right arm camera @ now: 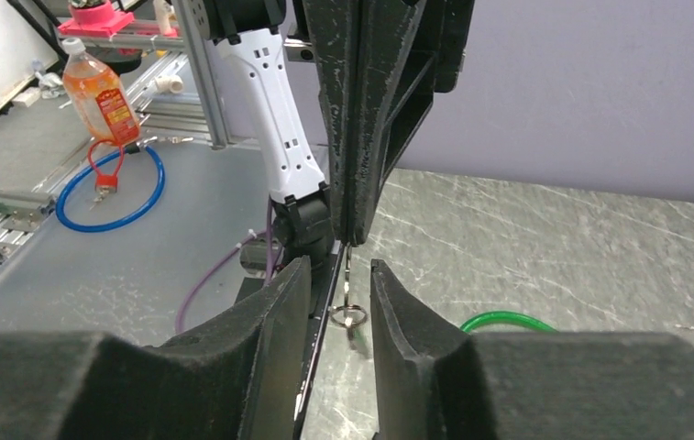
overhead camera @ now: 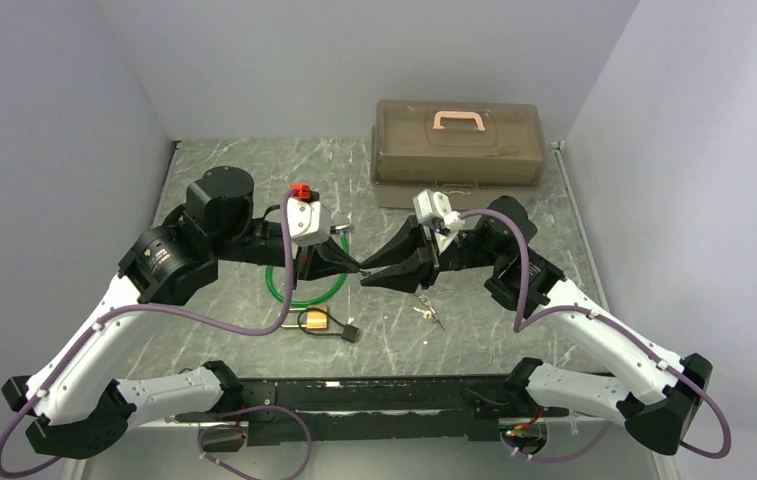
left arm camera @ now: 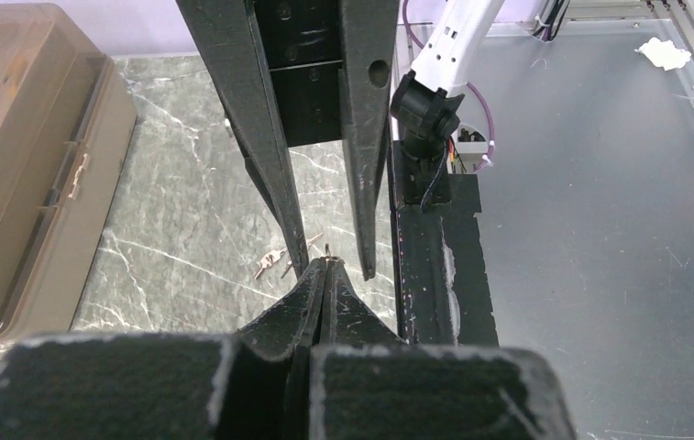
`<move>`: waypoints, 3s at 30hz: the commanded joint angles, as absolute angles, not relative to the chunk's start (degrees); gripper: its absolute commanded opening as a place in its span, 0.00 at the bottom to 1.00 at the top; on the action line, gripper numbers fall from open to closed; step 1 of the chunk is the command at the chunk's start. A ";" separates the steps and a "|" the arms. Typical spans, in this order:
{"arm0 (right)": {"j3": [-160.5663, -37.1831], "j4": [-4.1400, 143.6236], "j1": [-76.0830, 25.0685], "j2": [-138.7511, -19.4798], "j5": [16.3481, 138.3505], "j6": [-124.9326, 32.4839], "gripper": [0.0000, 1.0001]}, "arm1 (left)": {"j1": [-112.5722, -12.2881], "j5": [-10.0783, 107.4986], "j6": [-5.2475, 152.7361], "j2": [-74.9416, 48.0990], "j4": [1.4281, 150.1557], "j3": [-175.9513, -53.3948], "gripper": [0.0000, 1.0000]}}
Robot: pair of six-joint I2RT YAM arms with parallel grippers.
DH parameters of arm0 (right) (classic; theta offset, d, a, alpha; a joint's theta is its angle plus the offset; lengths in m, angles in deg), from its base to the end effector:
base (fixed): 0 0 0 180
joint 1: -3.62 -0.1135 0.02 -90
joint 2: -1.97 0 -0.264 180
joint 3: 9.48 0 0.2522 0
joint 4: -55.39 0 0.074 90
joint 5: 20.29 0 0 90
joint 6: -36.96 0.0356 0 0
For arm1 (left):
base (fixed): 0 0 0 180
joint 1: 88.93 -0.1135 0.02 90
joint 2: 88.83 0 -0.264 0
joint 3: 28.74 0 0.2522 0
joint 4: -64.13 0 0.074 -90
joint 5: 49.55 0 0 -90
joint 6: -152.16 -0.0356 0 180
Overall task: Unlock with the key
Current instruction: Adjust the key, then pick up the lock from the center of the board.
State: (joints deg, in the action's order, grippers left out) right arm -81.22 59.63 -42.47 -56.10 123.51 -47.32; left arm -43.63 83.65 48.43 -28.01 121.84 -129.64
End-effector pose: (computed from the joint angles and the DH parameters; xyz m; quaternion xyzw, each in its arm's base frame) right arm 0.1313 0.1778 0.4127 -0.5229 0.4221 0.5604 0.4841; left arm 0.1089 -0.1447 0.4761 0.5588 0.5460 -0.4352 0.4474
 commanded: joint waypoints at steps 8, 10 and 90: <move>-82.13 57.47 -42.91 -56.57 122.38 -48.18 0.02 | -43.93 84.39 49.33 -29.88 119.09 -131.63 0.00; -82.07 58.02 -42.93 -56.55 122.04 -48.61 0.00 | -43.95 84.18 49.18 -29.97 118.98 -131.81 0.00; -81.08 81.80 -28.77 -44.08 115.26 -43.38 0.00 | -35.52 59.94 5.96 -3.40 103.99 -88.88 0.30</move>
